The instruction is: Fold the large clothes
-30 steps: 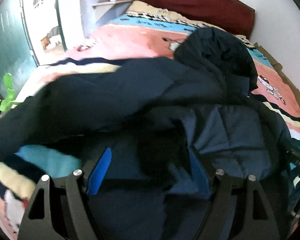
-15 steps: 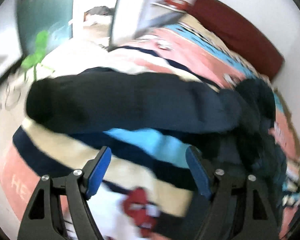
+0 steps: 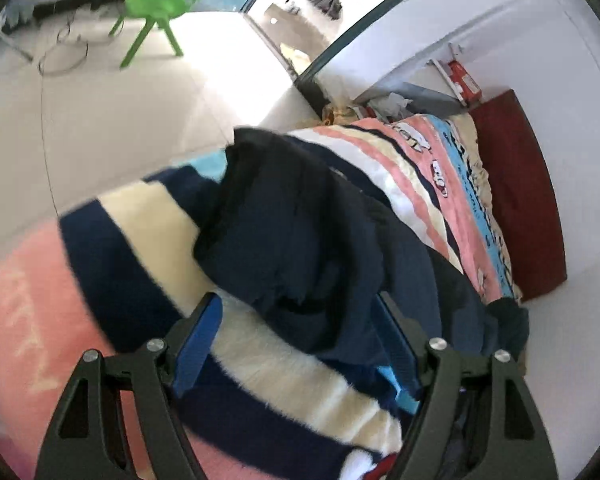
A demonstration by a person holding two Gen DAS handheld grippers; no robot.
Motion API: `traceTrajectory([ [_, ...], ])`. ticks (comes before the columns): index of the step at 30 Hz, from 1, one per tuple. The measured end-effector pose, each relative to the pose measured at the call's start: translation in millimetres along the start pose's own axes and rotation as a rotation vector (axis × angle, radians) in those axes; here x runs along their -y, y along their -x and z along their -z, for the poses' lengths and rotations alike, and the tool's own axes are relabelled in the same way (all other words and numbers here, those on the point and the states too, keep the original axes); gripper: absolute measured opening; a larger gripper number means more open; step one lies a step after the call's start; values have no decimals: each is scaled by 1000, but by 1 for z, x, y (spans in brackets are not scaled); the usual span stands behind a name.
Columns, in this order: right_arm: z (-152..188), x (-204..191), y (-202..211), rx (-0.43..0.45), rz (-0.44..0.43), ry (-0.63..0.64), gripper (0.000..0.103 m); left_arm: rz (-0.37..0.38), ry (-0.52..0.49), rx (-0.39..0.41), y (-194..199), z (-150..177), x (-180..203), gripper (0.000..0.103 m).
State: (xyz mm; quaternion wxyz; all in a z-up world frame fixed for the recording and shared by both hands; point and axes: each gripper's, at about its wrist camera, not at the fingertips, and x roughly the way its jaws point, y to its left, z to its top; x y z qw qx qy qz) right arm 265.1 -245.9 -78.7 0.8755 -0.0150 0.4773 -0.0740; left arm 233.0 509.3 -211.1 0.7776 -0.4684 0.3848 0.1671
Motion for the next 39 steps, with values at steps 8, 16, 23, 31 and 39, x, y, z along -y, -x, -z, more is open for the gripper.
traceTrajectory([
  [8, 8, 14, 15, 6, 30, -6, 82, 57, 245, 16, -27, -19, -17, 74],
  [16, 28, 41, 30, 13, 35, -56, 82, 60, 318, 21, -38, -23, -22, 17],
  [23, 44, 68, 36, 19, 33, -91, 82, 79, 183, 69, -11, -23, 9, 11],
  [31, 52, 87, 37, 44, 1, -106, 82, 192, -20, 104, 40, -4, 90, 11],
  [39, 57, 104, 38, 80, -23, -96, 82, 266, -224, 107, 75, 42, 202, 10],
])
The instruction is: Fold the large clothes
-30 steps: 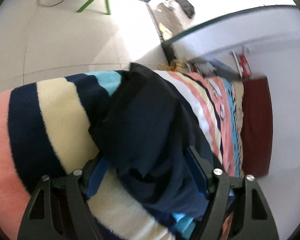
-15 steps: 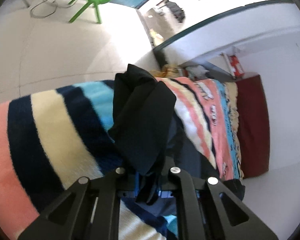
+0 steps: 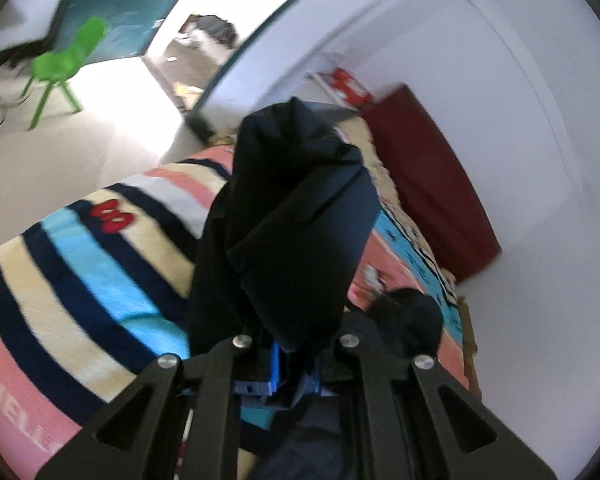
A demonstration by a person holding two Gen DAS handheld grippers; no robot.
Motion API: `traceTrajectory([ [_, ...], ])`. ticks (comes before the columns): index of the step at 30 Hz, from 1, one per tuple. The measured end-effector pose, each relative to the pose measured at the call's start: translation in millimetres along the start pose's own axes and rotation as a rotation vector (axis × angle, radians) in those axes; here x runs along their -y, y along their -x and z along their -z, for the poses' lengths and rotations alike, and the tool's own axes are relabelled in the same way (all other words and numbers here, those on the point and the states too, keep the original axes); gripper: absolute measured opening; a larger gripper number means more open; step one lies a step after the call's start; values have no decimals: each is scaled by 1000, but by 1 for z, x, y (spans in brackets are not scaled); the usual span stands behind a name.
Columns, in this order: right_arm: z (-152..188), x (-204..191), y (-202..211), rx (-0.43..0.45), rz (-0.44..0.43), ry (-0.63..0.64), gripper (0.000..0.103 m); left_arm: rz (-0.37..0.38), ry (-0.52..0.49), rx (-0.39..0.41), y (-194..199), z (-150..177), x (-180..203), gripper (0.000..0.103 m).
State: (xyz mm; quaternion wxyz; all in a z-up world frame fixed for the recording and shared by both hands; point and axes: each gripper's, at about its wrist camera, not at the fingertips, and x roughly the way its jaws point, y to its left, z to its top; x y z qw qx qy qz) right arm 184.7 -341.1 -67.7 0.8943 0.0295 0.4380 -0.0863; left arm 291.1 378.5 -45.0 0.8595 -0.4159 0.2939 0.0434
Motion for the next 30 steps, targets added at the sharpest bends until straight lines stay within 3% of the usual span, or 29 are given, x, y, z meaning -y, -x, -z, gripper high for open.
traceTrajectory([
  [7, 2, 41, -2, 28, -29, -65, 82, 45, -170, -47, -11, 49, 118, 10],
  [11, 4, 65, -4, 39, -38, -94, 82, 70, -281, -88, -32, 94, 196, 10],
  [18, 5, 109, -8, 55, -37, -143, 82, 86, -432, -186, -81, 182, 292, 10],
  [25, 15, 152, -21, 41, -30, -210, 82, -2, -602, -315, -155, 295, 340, 10],
  [30, 29, 169, -37, 2, -19, -257, 82, -91, -716, -388, -200, 363, 333, 10],
])
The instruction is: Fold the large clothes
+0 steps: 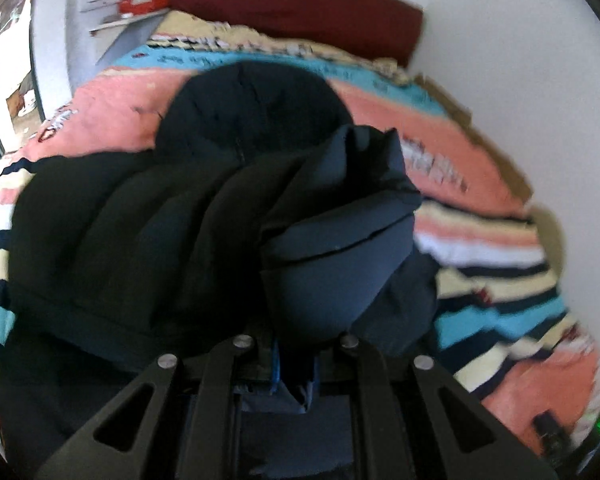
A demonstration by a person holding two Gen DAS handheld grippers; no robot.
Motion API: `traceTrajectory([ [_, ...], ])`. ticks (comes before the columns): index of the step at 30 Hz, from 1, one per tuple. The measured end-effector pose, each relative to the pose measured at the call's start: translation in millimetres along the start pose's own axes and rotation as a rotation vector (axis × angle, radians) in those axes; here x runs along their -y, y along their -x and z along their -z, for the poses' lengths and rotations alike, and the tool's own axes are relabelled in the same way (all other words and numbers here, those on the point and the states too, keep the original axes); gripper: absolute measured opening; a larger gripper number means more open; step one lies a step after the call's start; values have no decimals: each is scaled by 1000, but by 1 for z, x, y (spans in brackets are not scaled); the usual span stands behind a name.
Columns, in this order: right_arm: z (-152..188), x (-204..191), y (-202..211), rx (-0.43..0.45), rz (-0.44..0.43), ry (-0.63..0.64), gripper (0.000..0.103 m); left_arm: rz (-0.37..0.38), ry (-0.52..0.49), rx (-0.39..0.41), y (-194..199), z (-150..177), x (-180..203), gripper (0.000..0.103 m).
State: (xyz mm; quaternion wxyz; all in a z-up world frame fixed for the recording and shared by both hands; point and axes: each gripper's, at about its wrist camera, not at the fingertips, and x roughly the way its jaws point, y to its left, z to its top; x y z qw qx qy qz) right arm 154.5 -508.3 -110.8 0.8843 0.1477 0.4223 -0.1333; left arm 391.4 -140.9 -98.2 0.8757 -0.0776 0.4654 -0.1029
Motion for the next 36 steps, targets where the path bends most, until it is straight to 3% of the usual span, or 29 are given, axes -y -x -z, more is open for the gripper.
traceTrajectory([
  [4, 5, 5, -10, -26, 5, -16, 82, -40, -51, -54, -32, 26, 7, 14],
  [9, 5, -2, -13, -35, 10, 9, 82, 3, -73, -59, -30, 35, 1, 28],
  [12, 5, -6, -14, -39, 18, 17, 82, 49, -82, -68, -16, 34, -2, 53],
  [13, 5, -8, -14, -40, 19, 19, 82, 63, -88, -62, -11, 35, 1, 56],
  [18, 4, -25, -9, -39, 19, 46, 82, 112, -128, -41, 10, 35, 7, 57],
  [22, -2, -46, -4, -33, 12, 82, 82, 106, -109, -8, 38, 24, -27, 57],
  [26, -13, -91, -9, -33, -20, 150, 83, 10, -112, 23, 64, 7, -86, 57],
  [31, -32, -194, -19, -18, -111, 311, 82, -205, -141, 56, 105, -24, -182, 56],
  [34, -42, -257, -23, 4, -182, 391, 82, -344, -194, 91, 133, -42, -226, 56],
  [36, -48, -291, -27, 19, -218, 424, 82, -397, -206, 111, 143, -50, -247, 56],
])
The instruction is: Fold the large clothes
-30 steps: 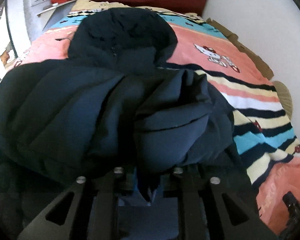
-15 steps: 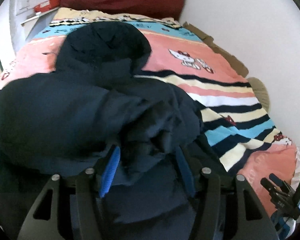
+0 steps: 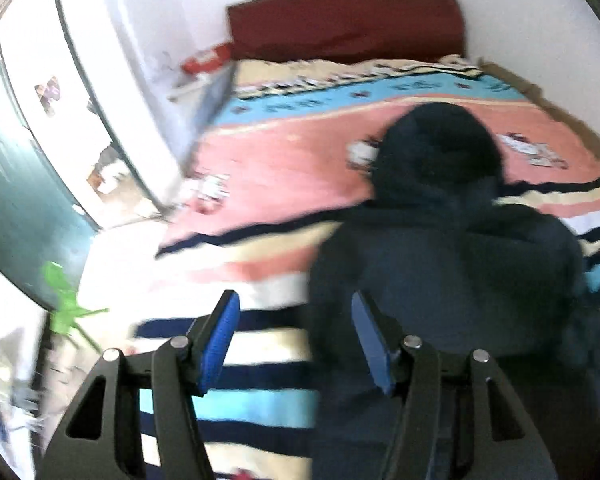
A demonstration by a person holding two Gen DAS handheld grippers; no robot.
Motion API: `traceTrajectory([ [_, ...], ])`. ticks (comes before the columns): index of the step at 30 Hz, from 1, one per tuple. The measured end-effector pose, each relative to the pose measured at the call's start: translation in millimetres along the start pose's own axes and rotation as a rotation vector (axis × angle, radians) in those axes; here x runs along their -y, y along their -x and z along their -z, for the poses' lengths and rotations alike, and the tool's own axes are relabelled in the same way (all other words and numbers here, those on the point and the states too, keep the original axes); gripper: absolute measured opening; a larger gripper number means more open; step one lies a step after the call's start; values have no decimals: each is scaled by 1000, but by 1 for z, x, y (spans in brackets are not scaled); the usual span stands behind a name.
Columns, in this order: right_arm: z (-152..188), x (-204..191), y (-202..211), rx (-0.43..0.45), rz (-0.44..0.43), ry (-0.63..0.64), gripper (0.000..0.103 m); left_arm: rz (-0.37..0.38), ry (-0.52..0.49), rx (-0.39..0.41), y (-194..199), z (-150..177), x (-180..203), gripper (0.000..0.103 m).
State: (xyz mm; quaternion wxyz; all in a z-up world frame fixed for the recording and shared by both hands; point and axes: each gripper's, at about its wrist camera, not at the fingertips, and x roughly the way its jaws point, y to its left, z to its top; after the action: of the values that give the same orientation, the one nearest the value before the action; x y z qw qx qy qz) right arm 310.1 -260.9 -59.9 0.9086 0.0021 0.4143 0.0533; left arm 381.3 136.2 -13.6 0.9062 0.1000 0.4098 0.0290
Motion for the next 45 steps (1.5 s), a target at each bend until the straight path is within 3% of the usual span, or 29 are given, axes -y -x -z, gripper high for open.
traceTrajectory([
  [2, -17, -24, -12, 13, -21, 28, 82, 3, 17, 4, -10, 1, -13, 56],
  [4, -29, -46, -27, 19, -42, 56, 82, 58, 68, 11, -29, 8, -14, 56],
  [6, -37, -60, -42, 10, -43, 79, 82, 140, 120, -8, -59, 15, 0, 56],
  [11, -43, -65, -77, -36, -5, 116, 82, 263, 172, -31, -118, 24, 51, 56],
  [14, -37, -50, -101, -76, 19, 125, 82, 278, 141, -37, -140, 40, 83, 57],
  [20, -10, -16, -127, -103, 11, 95, 89, 291, 113, -65, -150, 56, 94, 59],
  [24, -9, -20, -127, -129, 24, 120, 89, 270, 64, -103, -138, 51, 95, 58],
  [27, -10, -25, -114, -139, 56, 145, 87, 292, 79, -60, -119, 52, 92, 58],
  [29, -8, -27, -104, -117, 64, 176, 87, 261, 64, -77, -119, 60, 99, 58],
  [32, 2, -20, -110, -172, 54, 148, 86, 225, 29, -98, -116, 65, 106, 58],
  [39, -15, -1, -54, -124, 46, 123, 86, 278, 104, -41, -66, 22, 56, 58],
  [45, -98, 48, -18, -15, 14, -19, 89, 431, 243, -20, -68, -59, 5, 58],
])
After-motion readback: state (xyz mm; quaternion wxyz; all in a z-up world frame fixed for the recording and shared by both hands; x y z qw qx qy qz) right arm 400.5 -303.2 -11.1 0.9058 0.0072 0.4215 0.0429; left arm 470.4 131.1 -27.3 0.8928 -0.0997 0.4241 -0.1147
